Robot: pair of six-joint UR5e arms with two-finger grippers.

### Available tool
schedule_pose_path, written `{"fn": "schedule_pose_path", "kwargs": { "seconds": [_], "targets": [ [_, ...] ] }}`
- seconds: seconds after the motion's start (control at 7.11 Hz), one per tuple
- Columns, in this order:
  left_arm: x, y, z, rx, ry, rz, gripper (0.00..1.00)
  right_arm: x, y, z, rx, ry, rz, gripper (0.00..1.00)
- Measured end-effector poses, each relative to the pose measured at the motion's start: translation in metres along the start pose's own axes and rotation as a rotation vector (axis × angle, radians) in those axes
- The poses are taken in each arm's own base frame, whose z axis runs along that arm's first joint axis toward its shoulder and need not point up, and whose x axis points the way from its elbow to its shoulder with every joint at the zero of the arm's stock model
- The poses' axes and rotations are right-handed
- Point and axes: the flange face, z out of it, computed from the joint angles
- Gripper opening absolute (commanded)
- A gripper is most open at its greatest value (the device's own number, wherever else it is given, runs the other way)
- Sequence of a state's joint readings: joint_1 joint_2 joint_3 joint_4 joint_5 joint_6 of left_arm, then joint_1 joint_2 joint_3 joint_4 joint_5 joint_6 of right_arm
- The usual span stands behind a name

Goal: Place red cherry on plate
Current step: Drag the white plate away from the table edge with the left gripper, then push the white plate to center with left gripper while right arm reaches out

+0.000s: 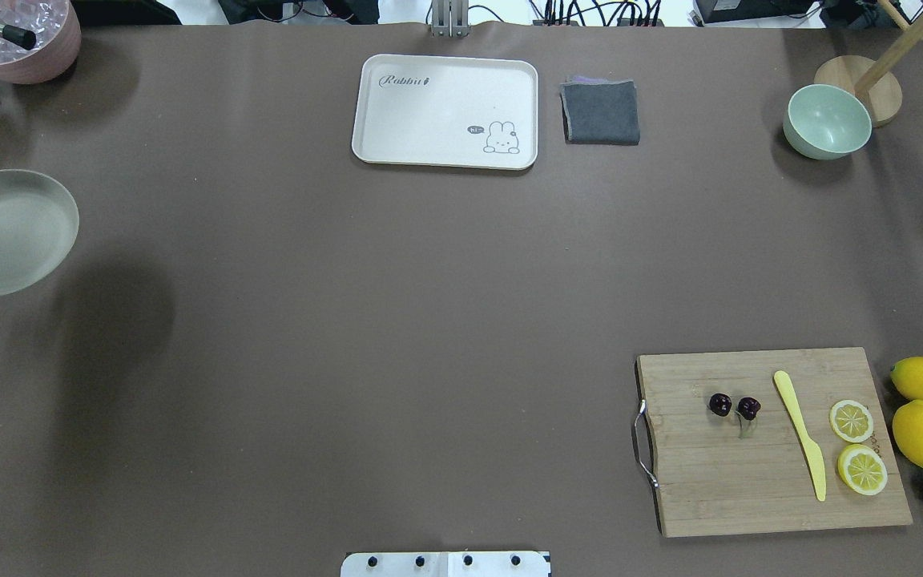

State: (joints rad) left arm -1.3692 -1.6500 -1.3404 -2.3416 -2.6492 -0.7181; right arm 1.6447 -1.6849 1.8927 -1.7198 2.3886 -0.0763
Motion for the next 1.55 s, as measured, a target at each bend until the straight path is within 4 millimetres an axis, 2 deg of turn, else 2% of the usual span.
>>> {"fn": "schedule_pose_path", "kwargs": {
  "seconds": [0.14, 0.28, 0.42, 0.56, 0.7, 0.84, 0.99, 1.27, 1.55],
  "targets": [
    [0.042, -0.011, -0.012, 0.015, 0.031, -0.063, 0.00, -0.006, -0.002, 0.000, -0.001, -0.003, -0.004, 1.00],
    [0.089, -0.014, -0.014, 0.027, 0.050, -0.120, 0.00, -0.021, -0.008, 0.003, -0.006, -0.006, -0.011, 1.00],
    [0.141, -0.008, 0.001, 0.040, 0.051, -0.161, 0.00, -0.048, -0.018, 0.008, -0.008, -0.011, -0.019, 1.00],
    [0.195, 0.002, 0.027, 0.054, 0.048, -0.188, 0.00, -0.086, -0.032, 0.018, 0.003, -0.024, -0.041, 1.00],
    [0.248, 0.010, 0.054, 0.069, 0.058, -0.218, 0.00, -0.133, -0.042, 0.035, 0.027, -0.053, -0.087, 1.00],
    [0.298, 0.020, 0.082, 0.080, 0.074, -0.250, 0.00, -0.182, -0.043, 0.057, 0.045, -0.098, -0.152, 1.00],
    [0.338, 0.036, 0.109, 0.088, 0.087, -0.277, 0.00, -0.223, -0.038, 0.075, 0.053, -0.139, -0.210, 1.00],
    [0.412, 0.081, 0.155, 0.111, 0.074, -0.305, 0.00, -0.292, -0.022, 0.096, 0.057, -0.179, -0.292, 1.00],
    [0.479, 0.145, 0.208, 0.137, 0.028, -0.316, 0.00, -0.342, -0.007, 0.114, 0.046, -0.188, -0.320, 1.00]
  ]
}}
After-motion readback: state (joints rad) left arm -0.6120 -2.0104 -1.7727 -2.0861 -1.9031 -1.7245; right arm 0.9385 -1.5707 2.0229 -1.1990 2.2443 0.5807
